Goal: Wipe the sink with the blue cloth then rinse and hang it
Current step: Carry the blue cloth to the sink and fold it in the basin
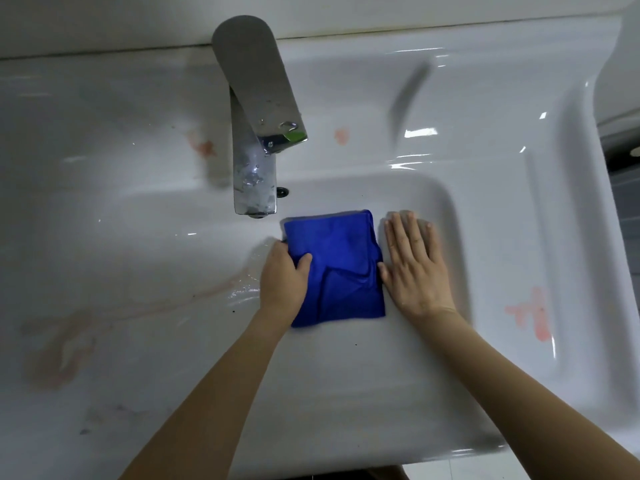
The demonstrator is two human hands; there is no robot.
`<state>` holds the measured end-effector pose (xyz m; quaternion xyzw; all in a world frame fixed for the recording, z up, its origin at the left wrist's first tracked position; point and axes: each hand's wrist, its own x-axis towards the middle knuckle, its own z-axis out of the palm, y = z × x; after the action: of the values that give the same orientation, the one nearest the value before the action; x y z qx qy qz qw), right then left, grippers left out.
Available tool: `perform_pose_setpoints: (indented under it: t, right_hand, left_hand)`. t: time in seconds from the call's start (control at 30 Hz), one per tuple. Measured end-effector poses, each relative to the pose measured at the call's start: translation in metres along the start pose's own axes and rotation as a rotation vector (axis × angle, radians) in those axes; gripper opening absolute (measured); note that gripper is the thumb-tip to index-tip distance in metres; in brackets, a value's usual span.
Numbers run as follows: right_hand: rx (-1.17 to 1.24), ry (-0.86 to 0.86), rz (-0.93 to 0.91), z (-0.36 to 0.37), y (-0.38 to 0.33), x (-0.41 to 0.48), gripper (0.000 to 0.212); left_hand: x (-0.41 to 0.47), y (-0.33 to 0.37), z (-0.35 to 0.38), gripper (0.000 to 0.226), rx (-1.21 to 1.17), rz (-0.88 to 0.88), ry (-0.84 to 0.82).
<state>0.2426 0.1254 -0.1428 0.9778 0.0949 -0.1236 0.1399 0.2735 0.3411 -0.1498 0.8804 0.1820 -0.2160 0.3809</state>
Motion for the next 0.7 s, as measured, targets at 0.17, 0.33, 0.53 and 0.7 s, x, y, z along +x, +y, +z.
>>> perform_pose_setpoints:
  t: [0.17,0.33,0.53,0.7]
  right_hand:
    - [0.037,-0.035,0.01,-0.002,0.0,0.003,0.068]
    - [0.187,-0.044,-0.055,-0.005,-0.022,0.015,0.067]
    - [0.274,-0.05,-0.073,0.007,-0.057,0.039,0.061]
    - [0.489,0.079,-0.063,0.0,-0.057,0.036,0.055]
  left_hand:
    - [0.001,-0.012,-0.007,0.017,-0.079,0.114,0.042]
    - [0.005,-0.042,-0.04,0.016,-0.022,0.161,0.15]
    - [0.018,-0.068,-0.049,0.023,0.003,0.132,0.18]
    - [0.027,-0.07,-0.052,0.033,0.0,0.104,0.096]
